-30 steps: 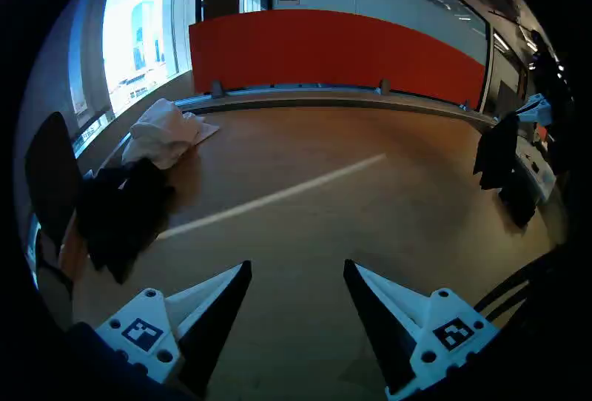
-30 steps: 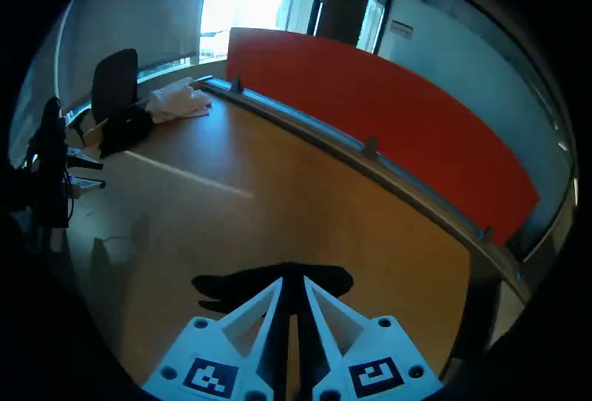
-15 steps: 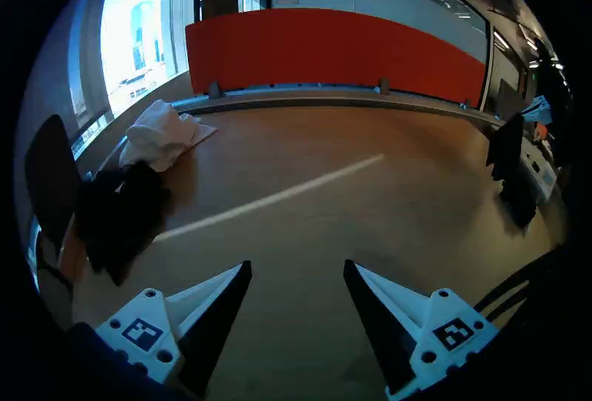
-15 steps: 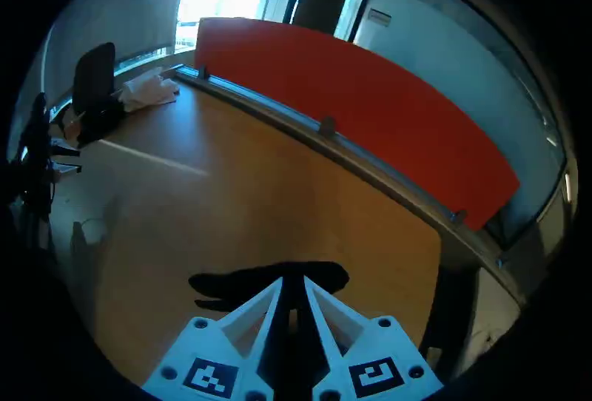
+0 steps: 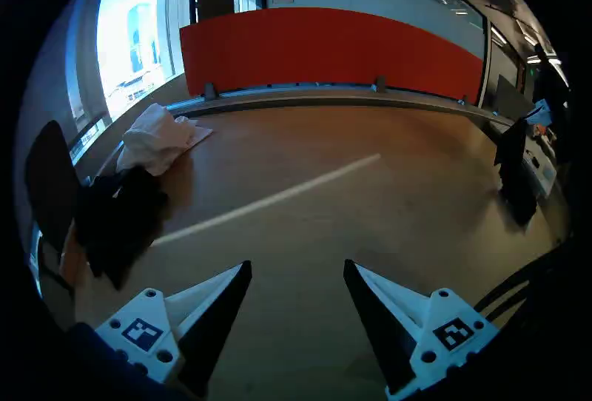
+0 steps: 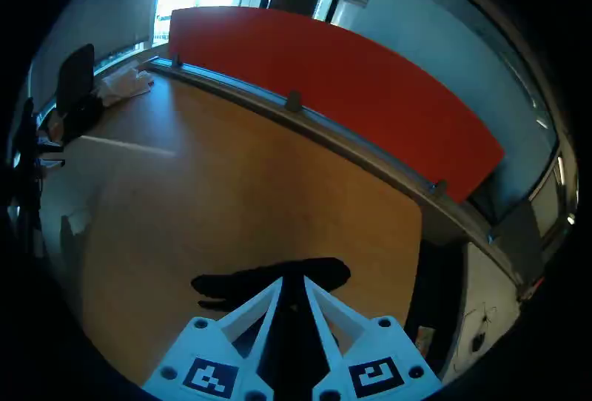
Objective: Fold towel
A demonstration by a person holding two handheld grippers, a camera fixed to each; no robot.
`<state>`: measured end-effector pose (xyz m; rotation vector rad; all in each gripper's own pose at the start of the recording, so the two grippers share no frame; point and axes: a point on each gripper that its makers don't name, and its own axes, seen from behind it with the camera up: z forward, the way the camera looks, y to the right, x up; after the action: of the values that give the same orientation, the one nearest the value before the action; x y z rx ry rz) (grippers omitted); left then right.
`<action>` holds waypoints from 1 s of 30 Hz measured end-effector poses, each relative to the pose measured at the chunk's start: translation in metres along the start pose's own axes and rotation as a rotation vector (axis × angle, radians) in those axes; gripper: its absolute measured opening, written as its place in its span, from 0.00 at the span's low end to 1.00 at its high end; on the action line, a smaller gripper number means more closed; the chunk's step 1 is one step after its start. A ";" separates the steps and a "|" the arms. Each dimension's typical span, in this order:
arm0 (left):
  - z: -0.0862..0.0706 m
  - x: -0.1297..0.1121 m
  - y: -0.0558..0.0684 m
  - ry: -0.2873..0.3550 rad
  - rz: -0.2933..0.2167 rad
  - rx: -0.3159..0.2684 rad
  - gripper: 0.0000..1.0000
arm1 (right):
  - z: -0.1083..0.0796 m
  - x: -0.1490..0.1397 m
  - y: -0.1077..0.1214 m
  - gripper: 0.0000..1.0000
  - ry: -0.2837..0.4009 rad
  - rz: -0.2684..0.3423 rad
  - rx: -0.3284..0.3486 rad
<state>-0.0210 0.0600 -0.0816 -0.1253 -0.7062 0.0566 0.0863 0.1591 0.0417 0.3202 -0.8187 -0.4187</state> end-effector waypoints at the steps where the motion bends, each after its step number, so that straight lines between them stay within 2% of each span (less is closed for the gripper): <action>1: 0.000 0.000 0.001 0.000 0.001 -0.001 0.92 | 0.000 -0.002 0.000 0.05 -0.002 0.004 0.000; 8: 0.000 0.002 0.004 0.001 0.009 -0.005 0.92 | -0.003 -0.013 0.001 0.05 -0.014 0.011 -0.005; 15: -0.001 0.004 0.006 0.006 0.013 -0.011 0.92 | -0.016 -0.028 -0.003 0.05 -0.027 0.021 -0.009; 23: -0.002 0.005 0.011 0.015 0.020 -0.023 0.92 | -0.034 -0.066 -0.008 0.05 -0.074 0.037 -0.020; 30: -0.006 0.002 0.012 0.016 0.026 -0.027 0.92 | -0.042 -0.106 -0.006 0.05 -0.125 0.080 -0.040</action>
<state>-0.0157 0.0711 -0.0861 -0.1609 -0.6895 0.0707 0.0524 0.2095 -0.0552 0.2250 -0.9412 -0.3826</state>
